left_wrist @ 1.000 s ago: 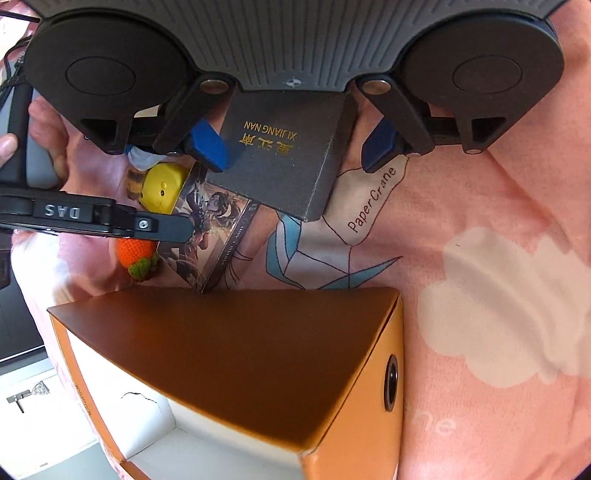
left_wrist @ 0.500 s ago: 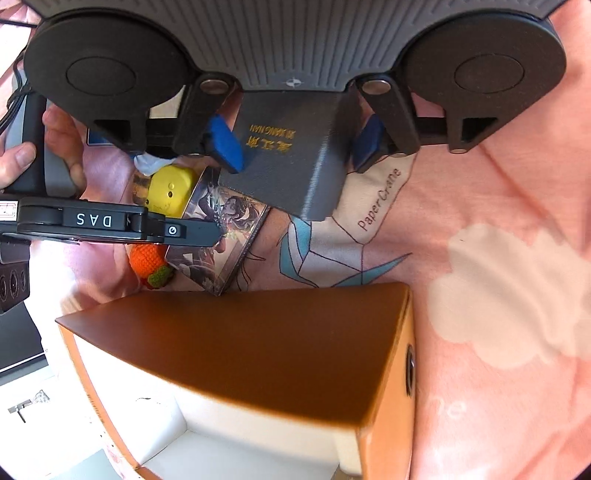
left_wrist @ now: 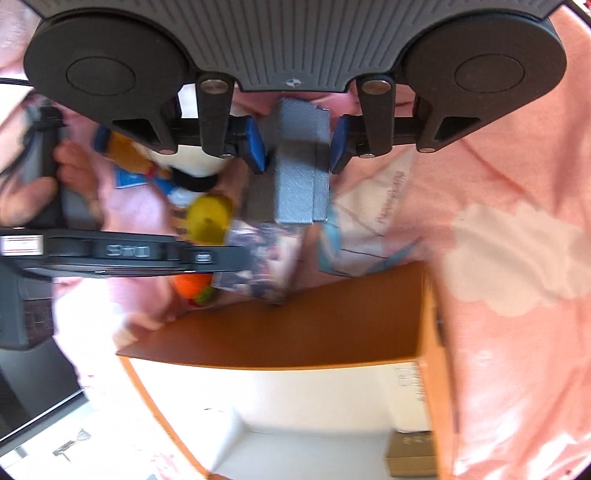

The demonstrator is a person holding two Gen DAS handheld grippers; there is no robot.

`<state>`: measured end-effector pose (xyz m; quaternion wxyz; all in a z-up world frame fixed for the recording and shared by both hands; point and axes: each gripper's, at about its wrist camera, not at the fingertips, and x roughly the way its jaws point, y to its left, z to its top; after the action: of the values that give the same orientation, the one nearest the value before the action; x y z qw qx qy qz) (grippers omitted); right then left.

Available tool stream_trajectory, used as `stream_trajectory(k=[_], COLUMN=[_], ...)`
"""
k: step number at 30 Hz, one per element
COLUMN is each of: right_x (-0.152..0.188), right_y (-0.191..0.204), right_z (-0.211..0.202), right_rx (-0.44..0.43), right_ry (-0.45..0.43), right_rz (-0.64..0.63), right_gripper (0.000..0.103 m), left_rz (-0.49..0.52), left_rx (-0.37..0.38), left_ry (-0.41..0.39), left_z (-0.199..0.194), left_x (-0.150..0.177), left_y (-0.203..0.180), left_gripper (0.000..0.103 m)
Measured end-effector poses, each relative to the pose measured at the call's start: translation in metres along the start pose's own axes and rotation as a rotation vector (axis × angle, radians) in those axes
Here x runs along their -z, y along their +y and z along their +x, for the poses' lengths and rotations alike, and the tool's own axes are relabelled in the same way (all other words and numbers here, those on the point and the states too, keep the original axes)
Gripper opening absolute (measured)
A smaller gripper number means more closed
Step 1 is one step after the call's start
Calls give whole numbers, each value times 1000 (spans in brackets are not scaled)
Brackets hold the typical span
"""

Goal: Organize objects
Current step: 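Close the left tool on the black box while the right tool grasps the photo-card box, lift both, then lower the black box into the orange box with the left tool while the right lowers the photo-card box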

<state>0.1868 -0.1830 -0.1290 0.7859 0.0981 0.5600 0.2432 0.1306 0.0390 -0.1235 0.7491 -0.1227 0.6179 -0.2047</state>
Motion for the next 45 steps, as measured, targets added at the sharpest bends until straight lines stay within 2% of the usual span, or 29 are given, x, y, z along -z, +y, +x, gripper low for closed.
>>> stream_trajectory(k=[4,8,12,15,20,22,26,29,33,38,42,45], right_x=[1,3,7,8,8,8,8,5,-2,-21,-46,-67], right_y=[8,8,7,10,8,13,23,26,28,33,36,35], right_z=[13,11,13,14,1,-7,-28,-46,-76,-119,-142,-139], right_rx=[5,21,2,3,-25,-23,3,-7,-47,-122,-113,-83], right_ry=[8,6,2,-12,-35,-59,-120,-139,-164,-217,-308,-342], right_rz=[11,18,24,12,28,2,-57,-76,-96,-117,-145,-145], right_gripper=[30,34,34,32,28,25,24,24,24,24,24,24], left_rz=[-19,-47,-76,-82,-82,-78,-80,-72,-59,-39,3,1], left_rx=[-4,10,92,62,43,33,21,24,22,-15,-52,-83], left_ry=[10,-28,-47,-76,-145,-175,-230,-271,-319,-356,-360,-334], left_z=[9,6,14,17,-6,-18,-42,-60,-85,-106,-100,-82], left_x=[-2,3,8,10,16,18,17,12,-2,-36,-68,-91], left_y=[-2,0,0,-5,-10,-11,-12,-16,-25,-39,-47,-46], left_gripper=[41,41,40,39,38,38,38,38,38,38,38,38])
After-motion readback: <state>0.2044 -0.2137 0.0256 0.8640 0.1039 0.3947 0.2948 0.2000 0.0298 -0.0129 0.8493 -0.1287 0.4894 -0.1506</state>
